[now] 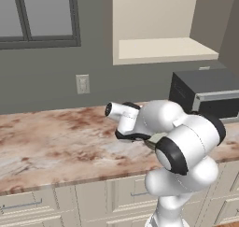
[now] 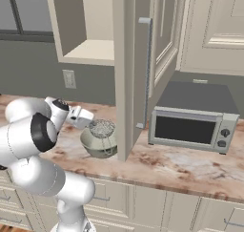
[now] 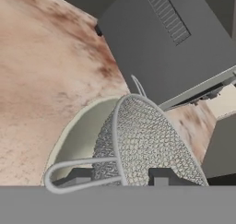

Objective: Open the cabinet and setup a tea strainer by placing it in the bowl upright.

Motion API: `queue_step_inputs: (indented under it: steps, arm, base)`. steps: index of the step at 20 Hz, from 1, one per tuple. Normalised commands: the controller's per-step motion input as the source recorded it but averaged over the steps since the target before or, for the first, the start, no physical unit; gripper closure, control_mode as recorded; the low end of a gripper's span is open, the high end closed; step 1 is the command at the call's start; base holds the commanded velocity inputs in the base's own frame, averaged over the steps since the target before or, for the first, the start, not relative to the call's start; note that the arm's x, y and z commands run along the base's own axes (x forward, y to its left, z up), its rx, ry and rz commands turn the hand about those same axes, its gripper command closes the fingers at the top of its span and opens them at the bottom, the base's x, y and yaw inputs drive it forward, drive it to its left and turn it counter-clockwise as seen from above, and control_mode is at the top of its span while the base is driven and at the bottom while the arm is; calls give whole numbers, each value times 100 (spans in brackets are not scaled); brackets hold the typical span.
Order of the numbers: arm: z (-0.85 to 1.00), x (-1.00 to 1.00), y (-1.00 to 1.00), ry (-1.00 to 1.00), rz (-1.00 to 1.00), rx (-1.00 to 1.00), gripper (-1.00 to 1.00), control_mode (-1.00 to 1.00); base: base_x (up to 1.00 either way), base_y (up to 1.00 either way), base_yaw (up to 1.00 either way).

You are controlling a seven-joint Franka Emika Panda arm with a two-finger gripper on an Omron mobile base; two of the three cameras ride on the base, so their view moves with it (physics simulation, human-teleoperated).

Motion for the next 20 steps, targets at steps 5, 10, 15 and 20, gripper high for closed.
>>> queue_step_inputs:
  steps: [5, 10, 15, 20]
  arm:
    - [0, 0, 0, 0, 0, 0, 100, -100]
    - [-1, 0, 0, 0, 0, 0, -100, -100]
    - [0, 0, 0, 0, 0, 0, -100, -100]
    - [0, 0, 0, 0, 0, 0, -100, -100]
  base:
    - [0, 0, 0]
    - [0, 0, 0]
    - [0, 0, 0]
    - [0, 0, 0]
